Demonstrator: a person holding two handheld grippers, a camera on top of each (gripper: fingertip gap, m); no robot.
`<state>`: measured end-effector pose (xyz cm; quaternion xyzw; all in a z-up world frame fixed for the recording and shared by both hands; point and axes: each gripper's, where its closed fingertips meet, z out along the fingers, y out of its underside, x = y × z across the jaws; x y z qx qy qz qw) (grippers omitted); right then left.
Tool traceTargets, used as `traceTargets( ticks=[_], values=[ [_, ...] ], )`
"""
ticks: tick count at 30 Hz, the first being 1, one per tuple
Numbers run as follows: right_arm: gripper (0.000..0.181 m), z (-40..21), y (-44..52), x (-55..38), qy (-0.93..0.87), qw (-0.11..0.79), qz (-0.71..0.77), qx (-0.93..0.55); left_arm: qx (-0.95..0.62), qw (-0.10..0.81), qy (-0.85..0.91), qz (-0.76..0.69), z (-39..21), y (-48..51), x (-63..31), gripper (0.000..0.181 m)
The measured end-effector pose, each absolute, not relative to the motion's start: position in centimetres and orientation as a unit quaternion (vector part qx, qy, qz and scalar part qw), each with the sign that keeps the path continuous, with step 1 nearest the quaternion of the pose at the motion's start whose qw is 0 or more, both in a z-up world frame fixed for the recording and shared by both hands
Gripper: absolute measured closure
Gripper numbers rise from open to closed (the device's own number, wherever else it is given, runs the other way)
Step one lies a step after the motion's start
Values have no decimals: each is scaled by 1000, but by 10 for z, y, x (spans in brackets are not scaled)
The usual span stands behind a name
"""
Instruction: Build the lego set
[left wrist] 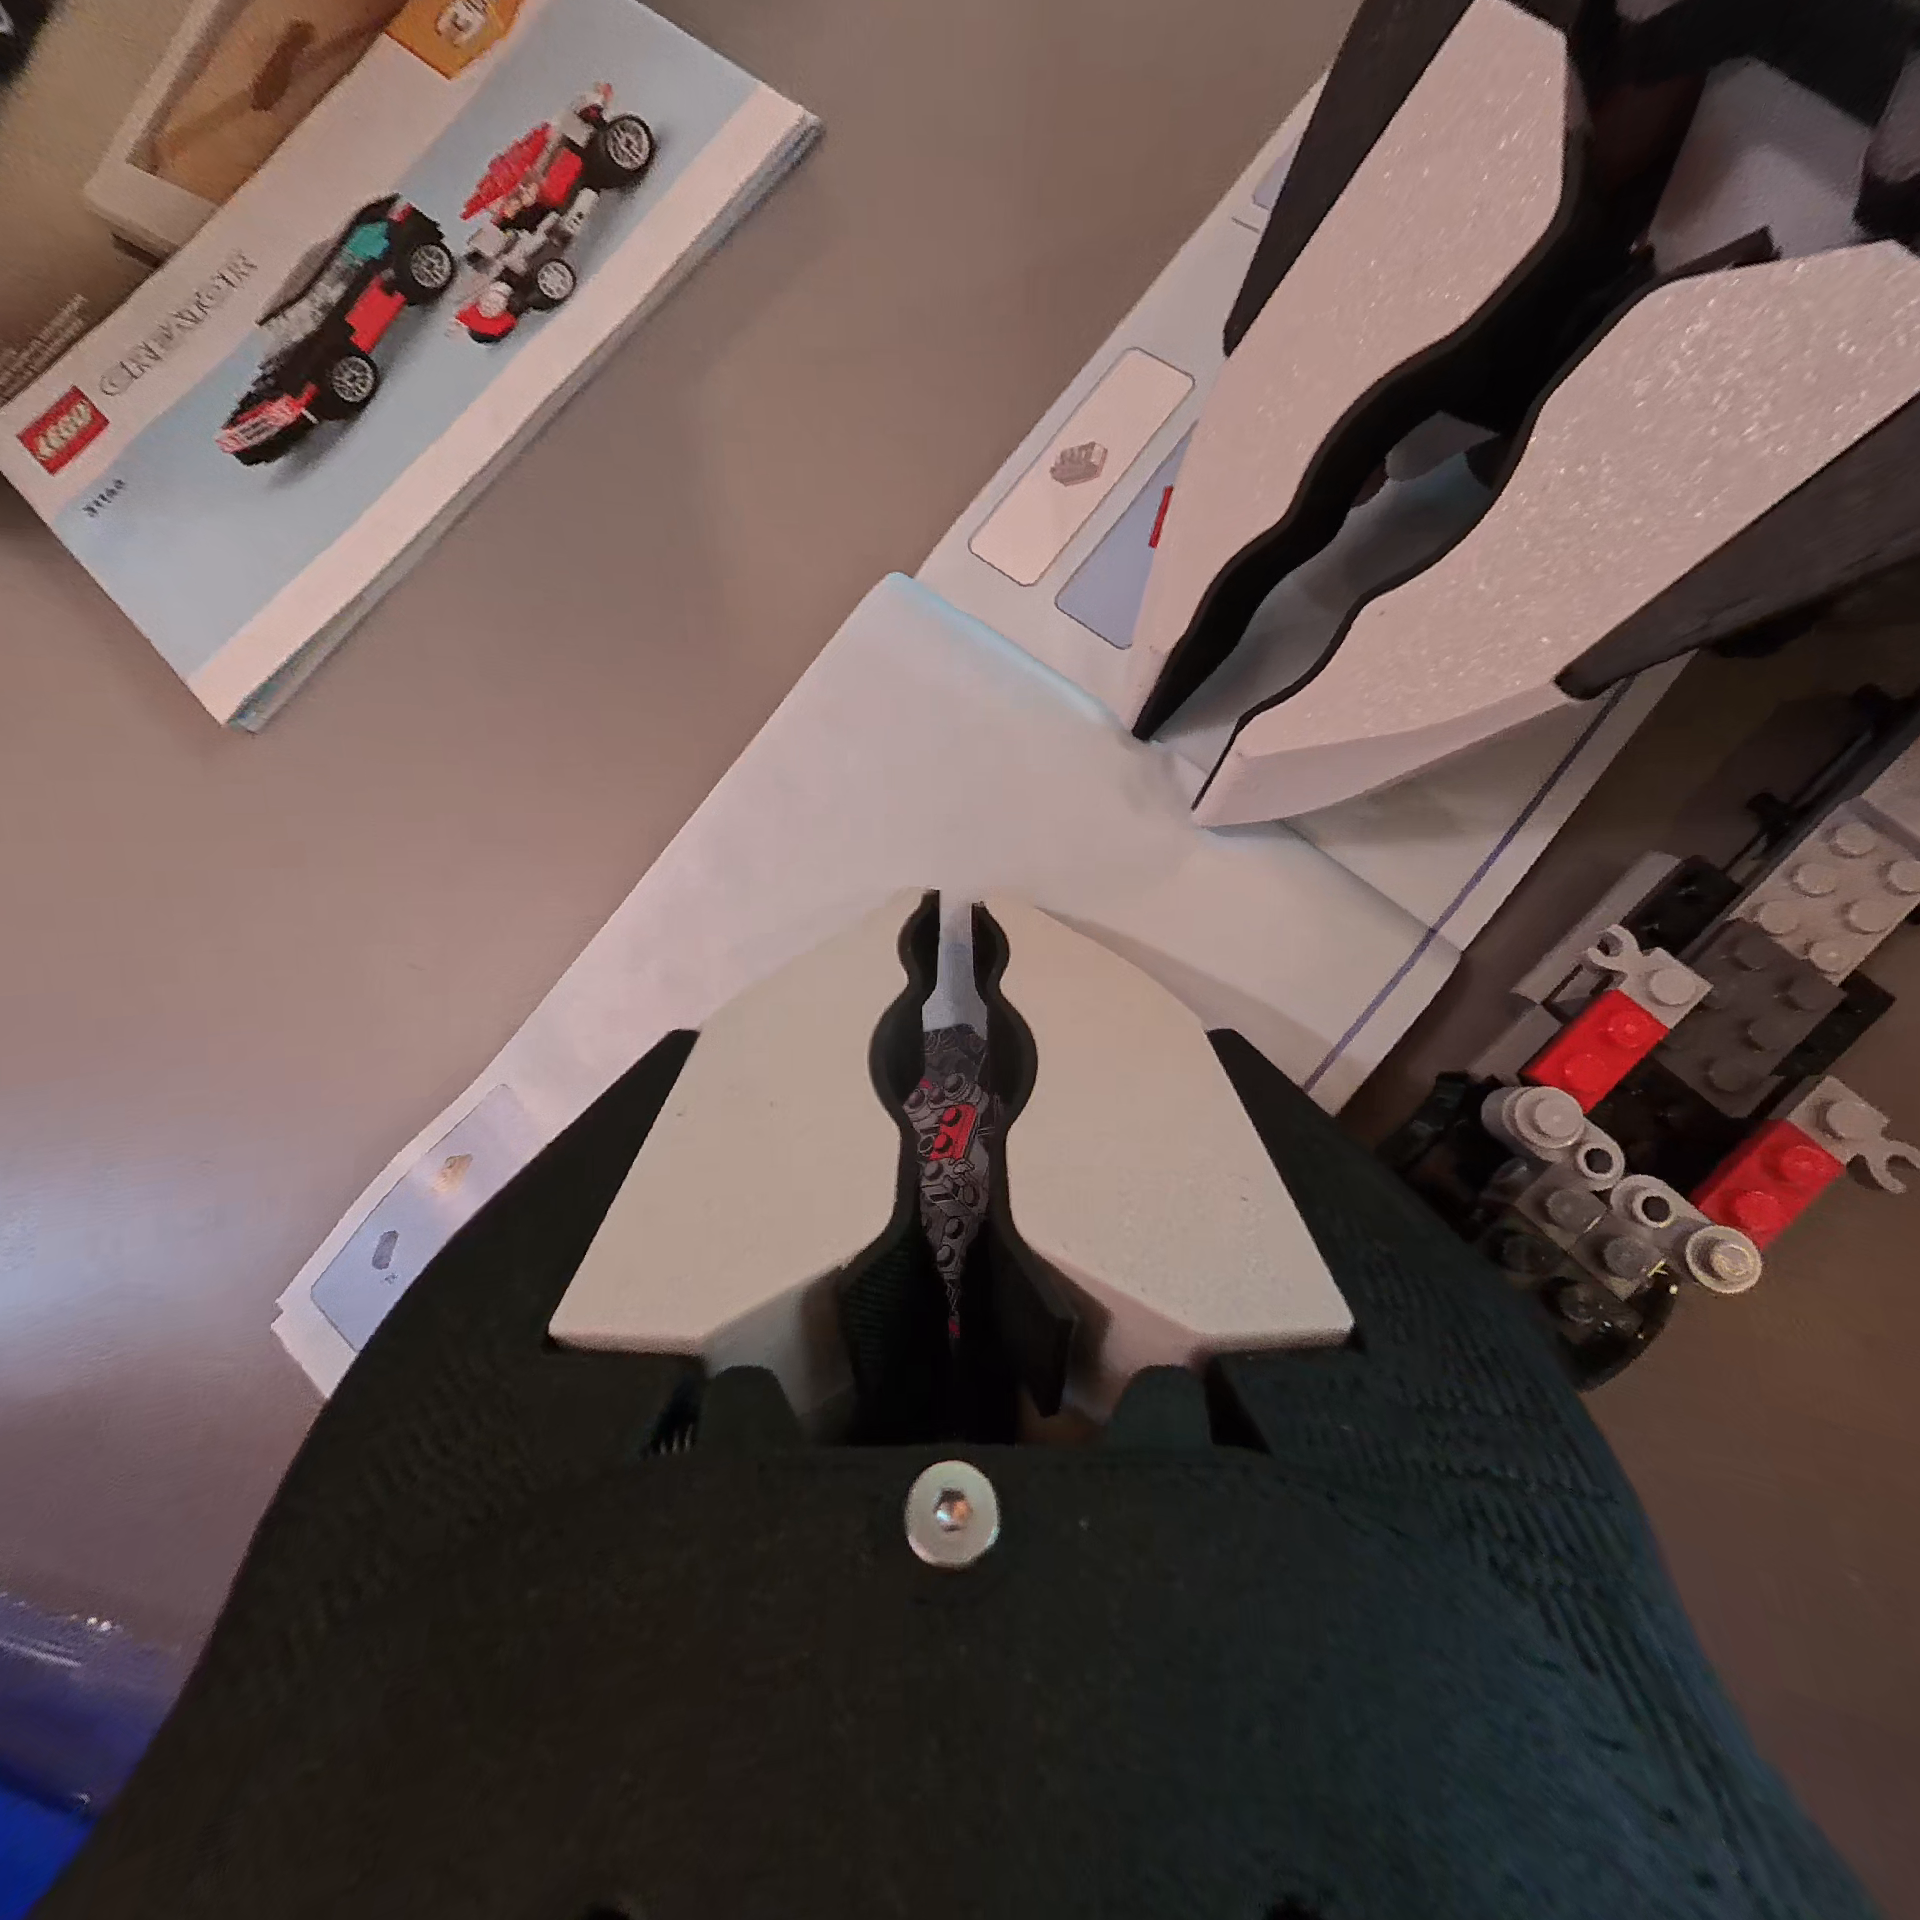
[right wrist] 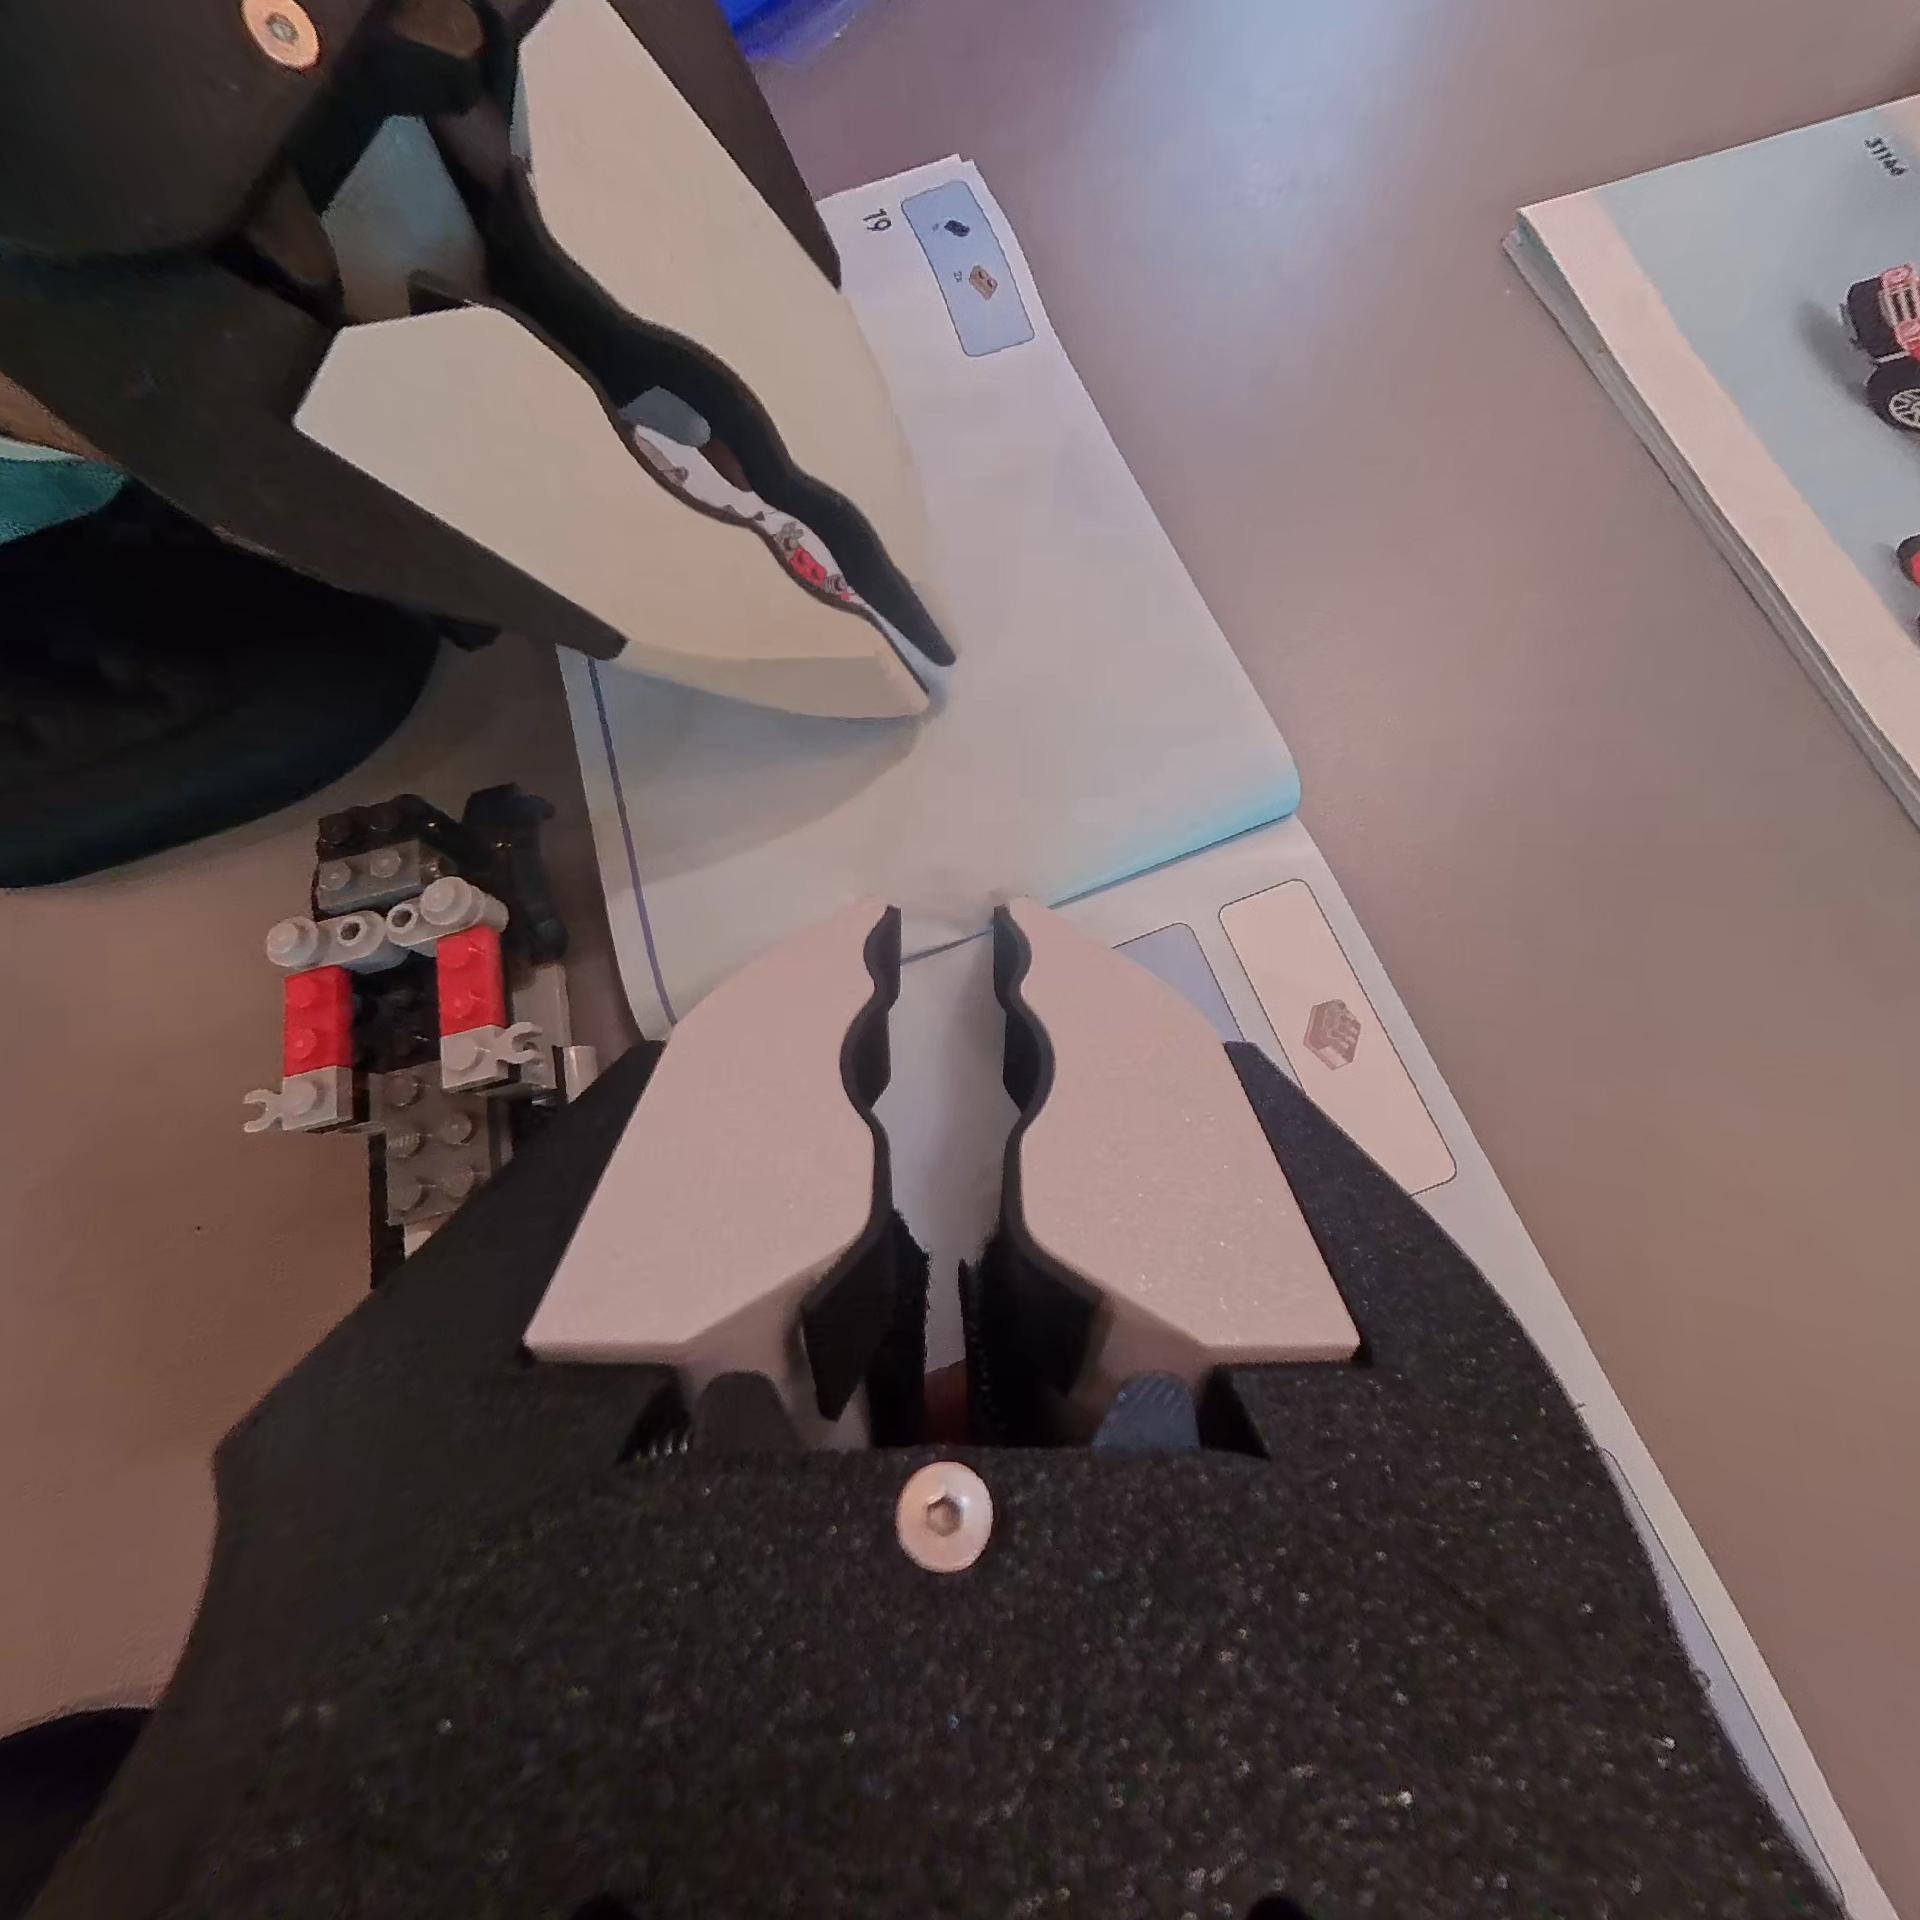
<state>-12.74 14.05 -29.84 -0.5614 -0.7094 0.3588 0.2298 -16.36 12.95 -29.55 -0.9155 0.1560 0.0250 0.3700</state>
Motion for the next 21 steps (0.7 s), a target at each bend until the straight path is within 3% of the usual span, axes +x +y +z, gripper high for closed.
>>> traceTargets(
  ticks=[1, 11, 21],
  values=[
    [164, -298, 141, -127, -708, 229, 359, -563, -913, 378, 154, 27, -294, 131, -164, 175],
    [166, -298, 145, -127, -695, 230, 360, -578, -870, 457, 181, -41, -279, 137, -143, 173],
    [165, -298, 145, -127, -696, 233, 357, -577, -880, 429, 200, -35, -293, 137, -141, 173]
  ],
)
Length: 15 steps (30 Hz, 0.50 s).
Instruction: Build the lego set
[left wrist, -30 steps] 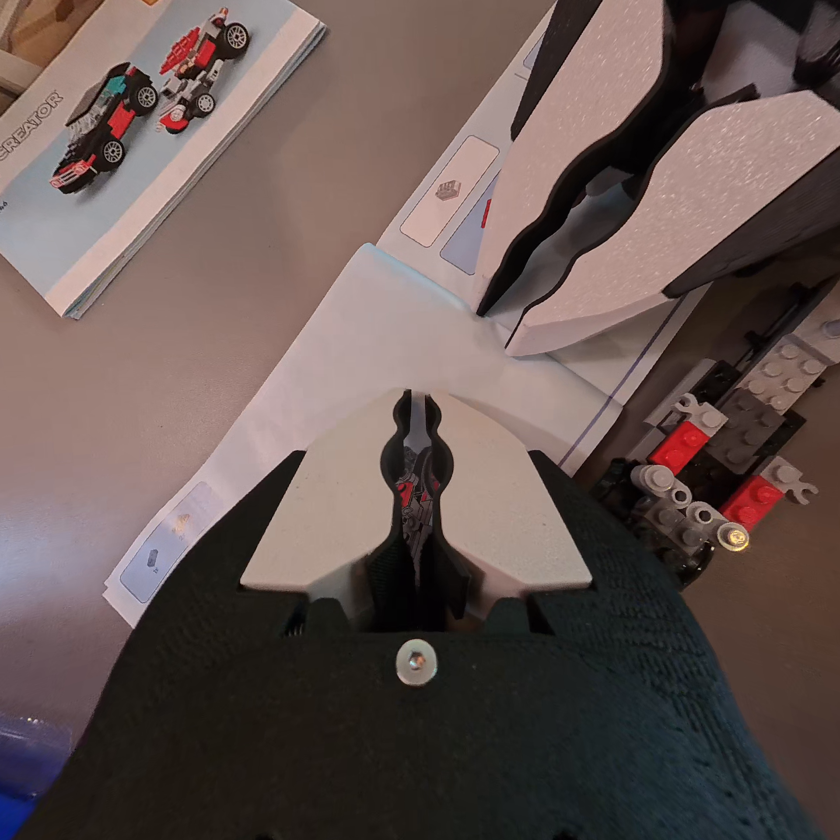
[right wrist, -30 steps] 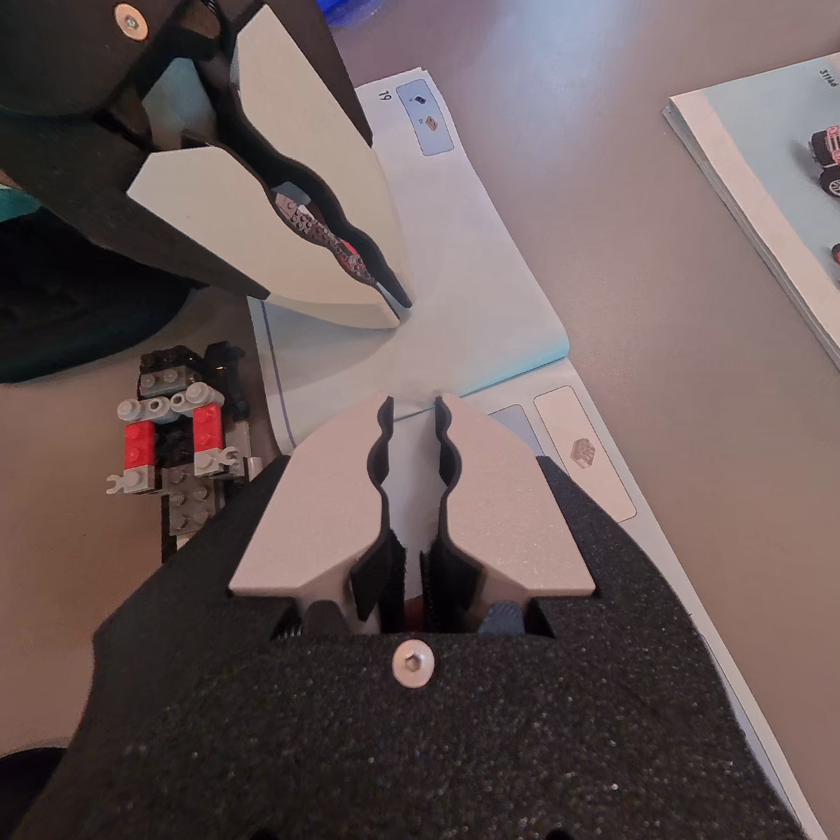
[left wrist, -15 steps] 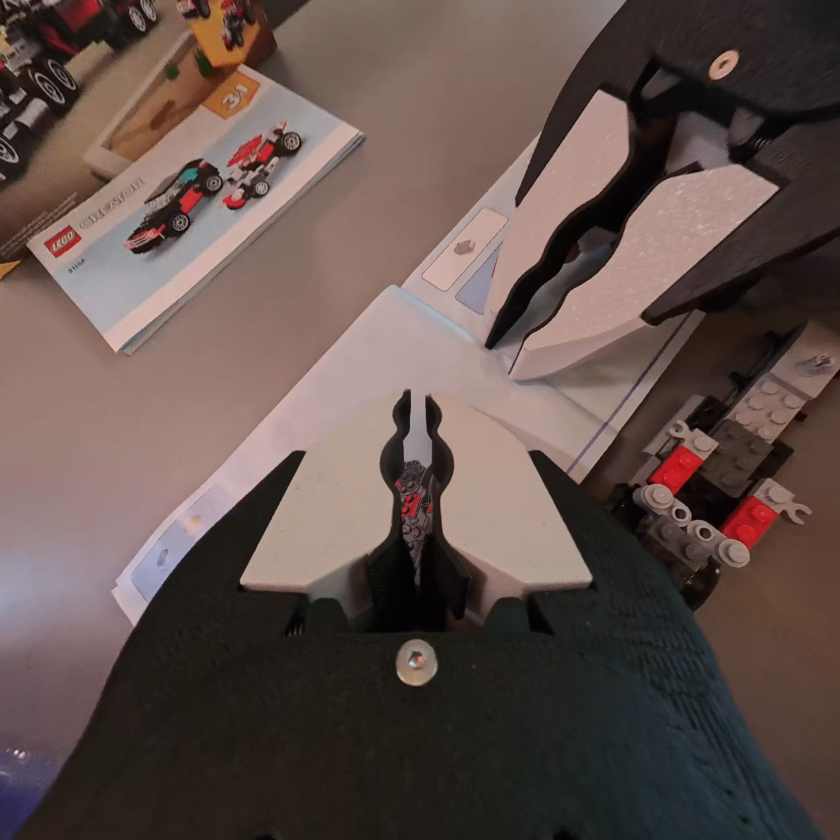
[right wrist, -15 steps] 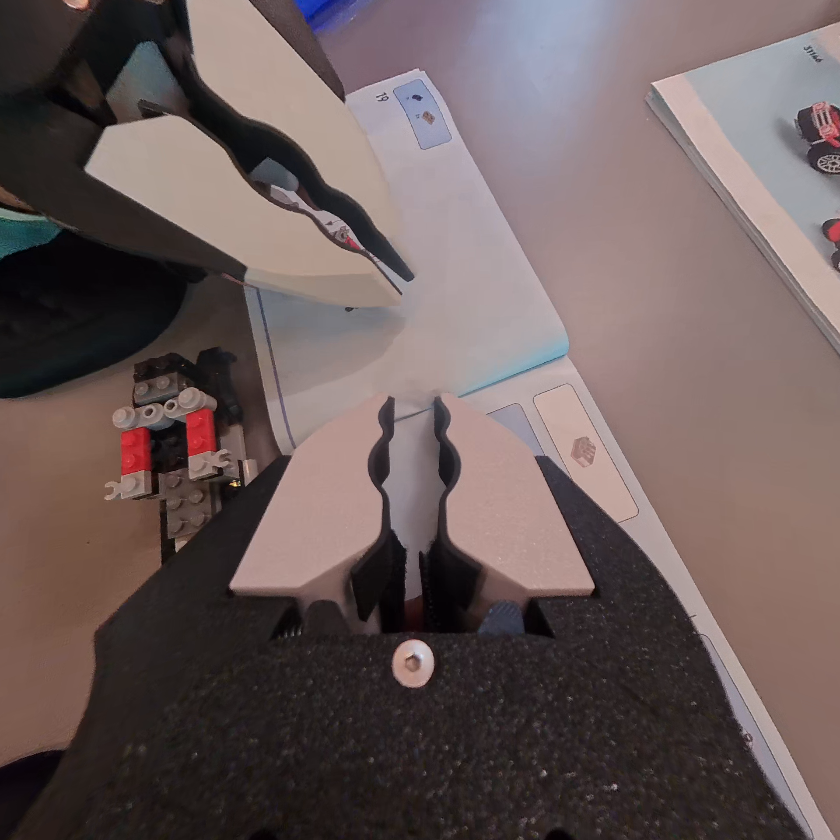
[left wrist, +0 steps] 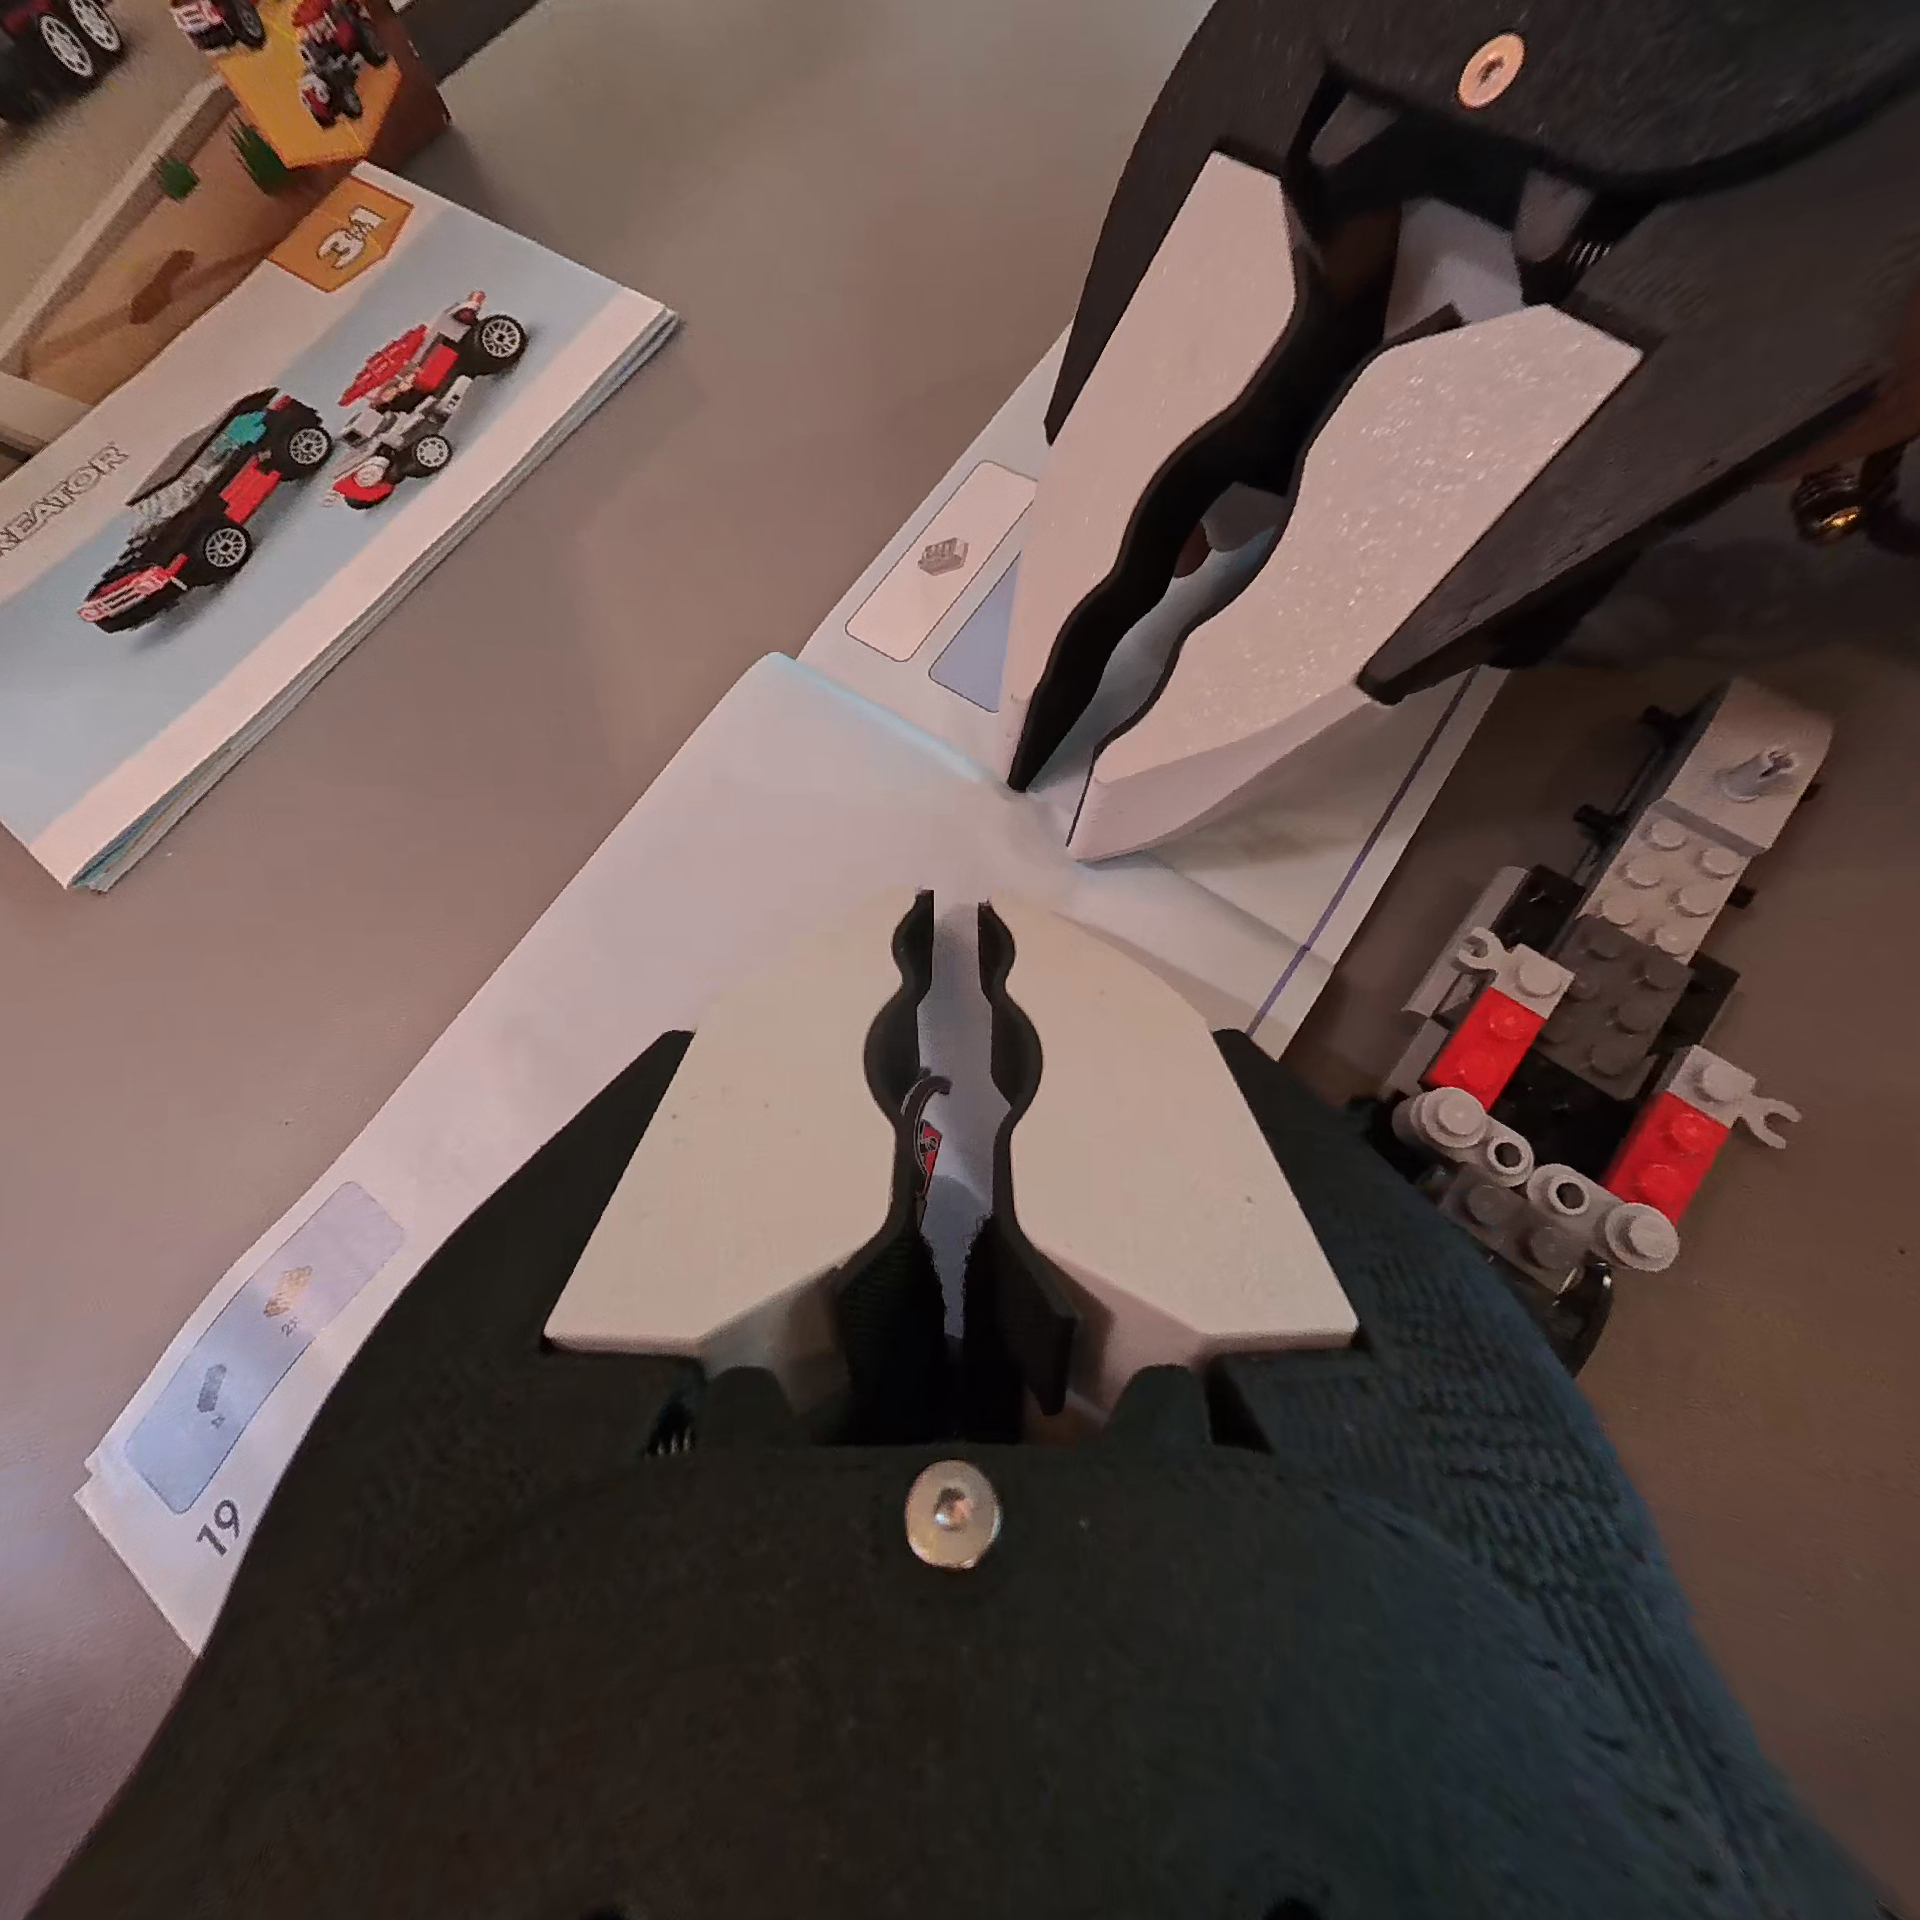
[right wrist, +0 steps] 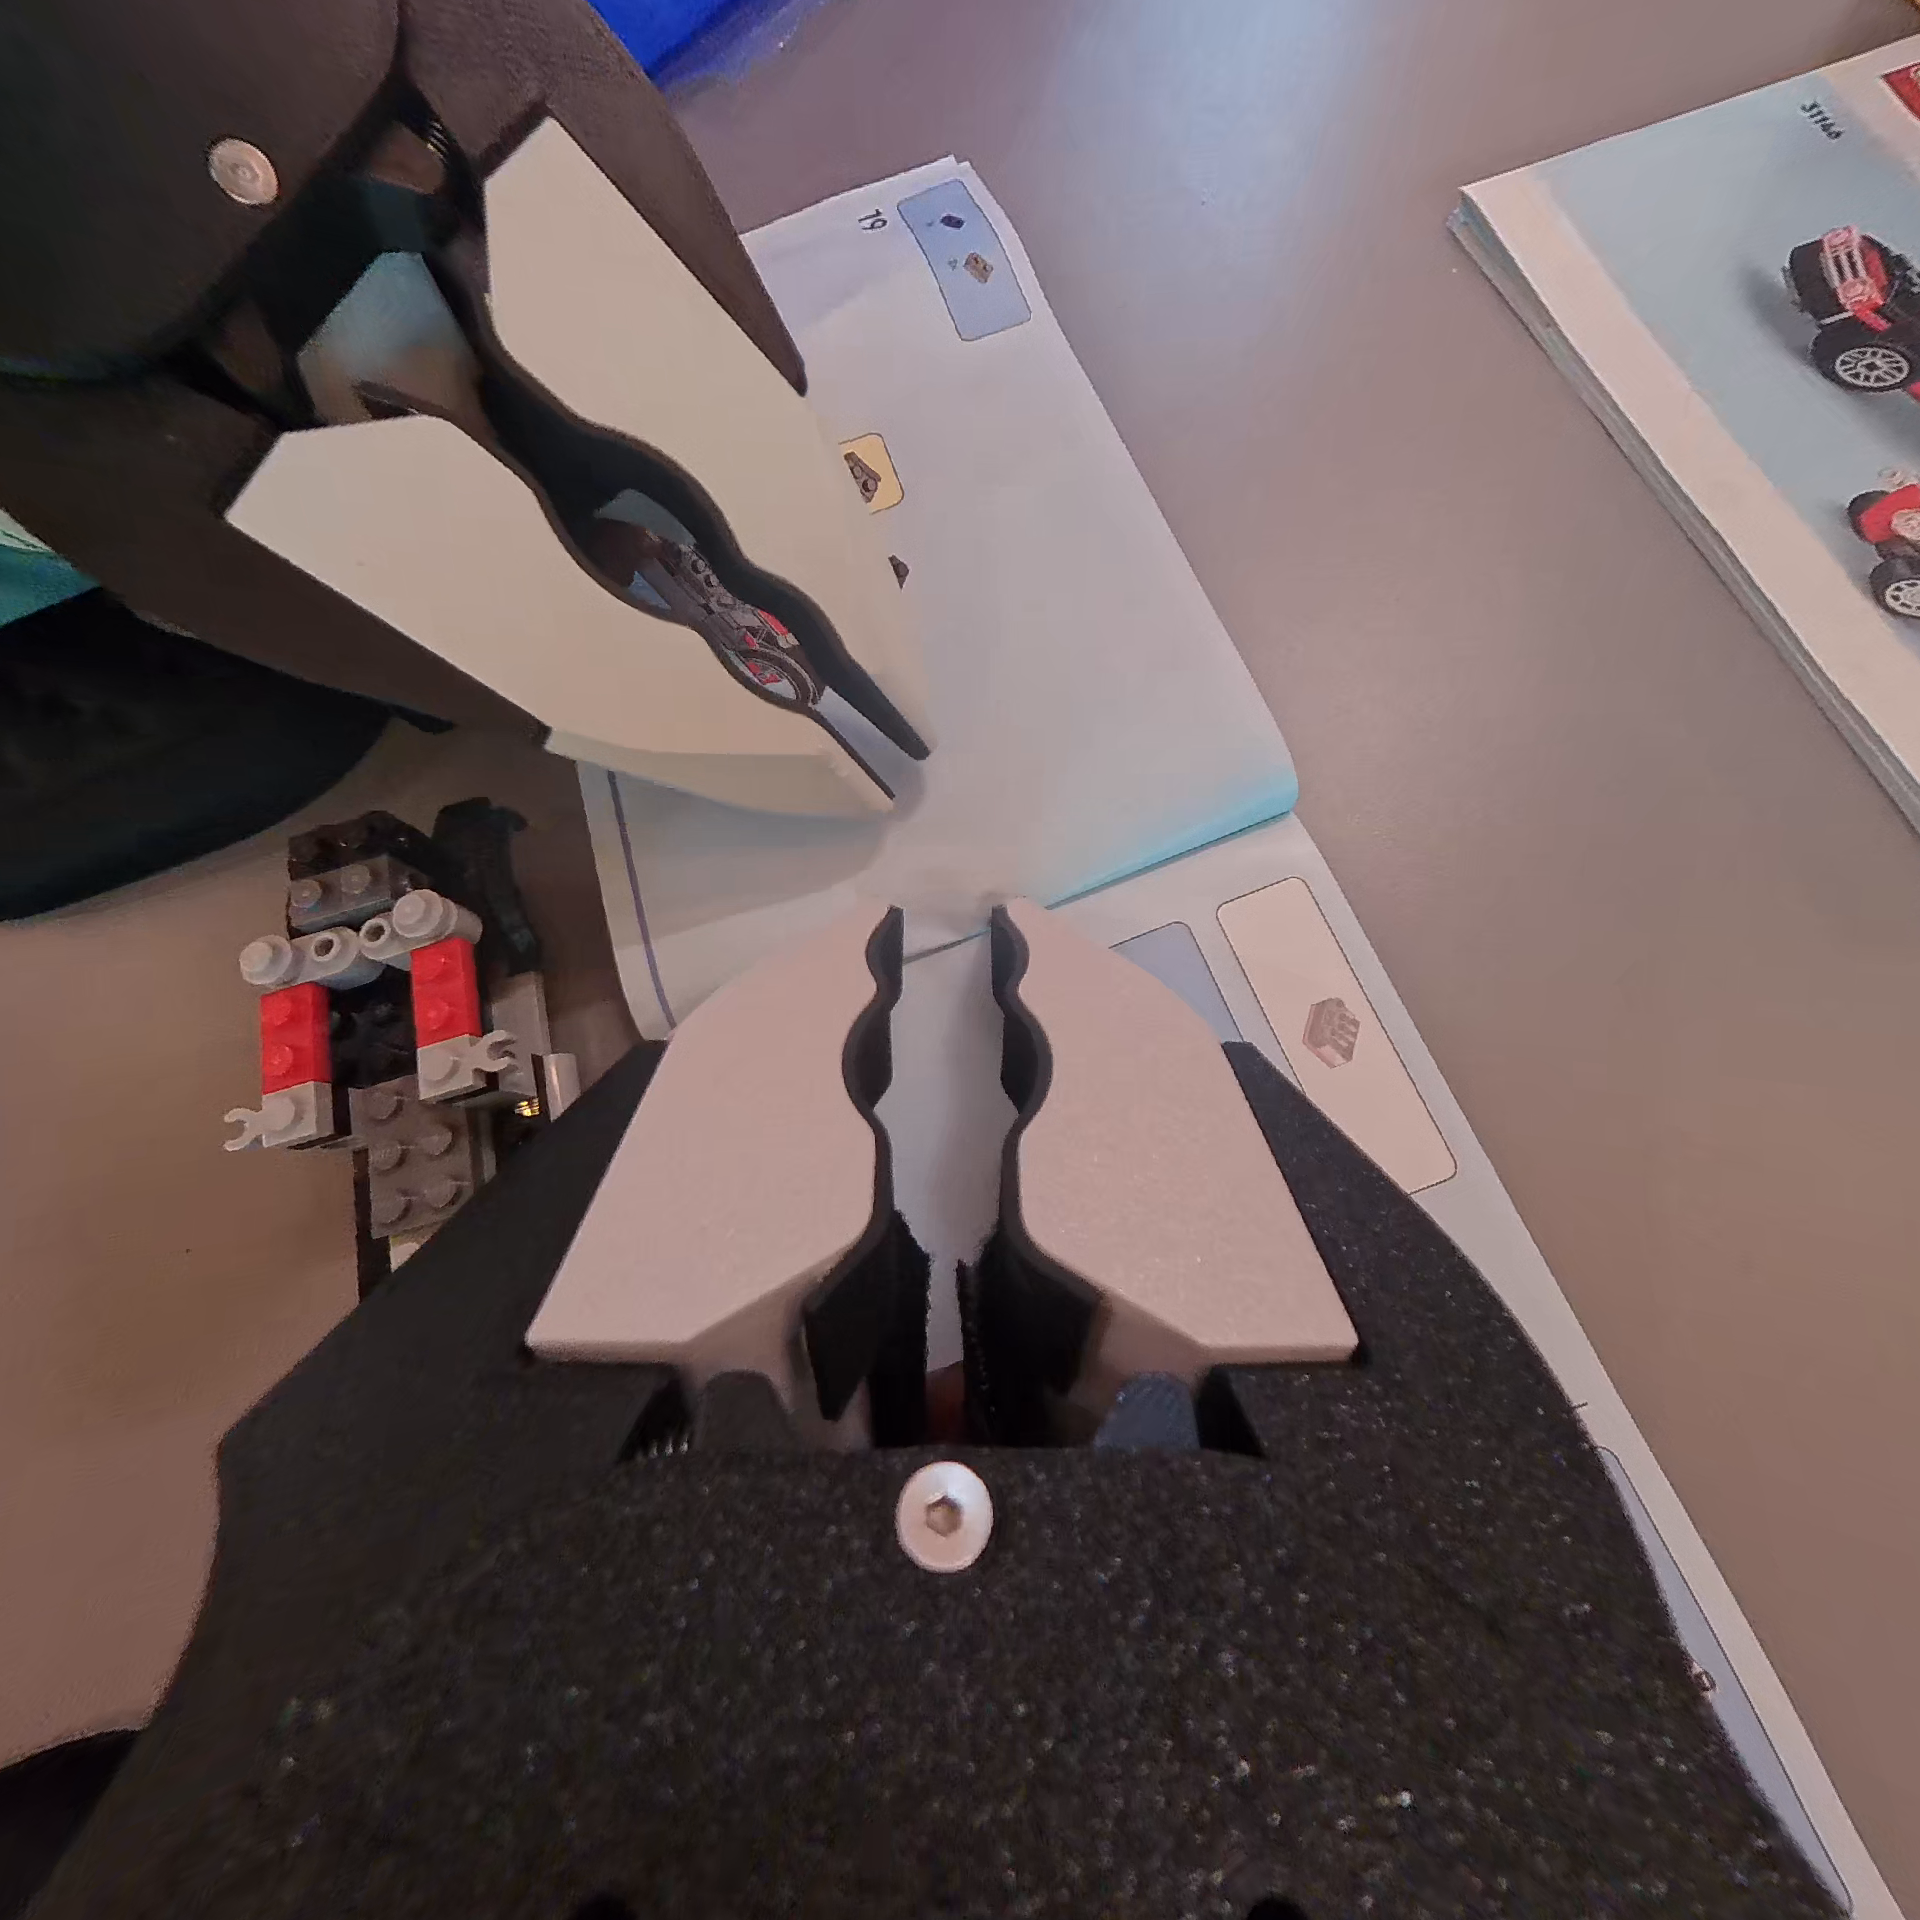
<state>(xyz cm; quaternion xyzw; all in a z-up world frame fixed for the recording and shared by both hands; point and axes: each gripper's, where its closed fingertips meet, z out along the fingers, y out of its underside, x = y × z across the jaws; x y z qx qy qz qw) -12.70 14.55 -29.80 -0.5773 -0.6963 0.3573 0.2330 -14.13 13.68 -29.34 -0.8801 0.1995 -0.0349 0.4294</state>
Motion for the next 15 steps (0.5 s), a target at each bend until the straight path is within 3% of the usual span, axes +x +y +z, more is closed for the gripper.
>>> traceTargets(
  ticks=[15],
  values=[
    [164, -298, 145, -127, -698, 234, 356, -575, -889, 410, 200, -28, -300, 136, -144, 173]
  ],
)
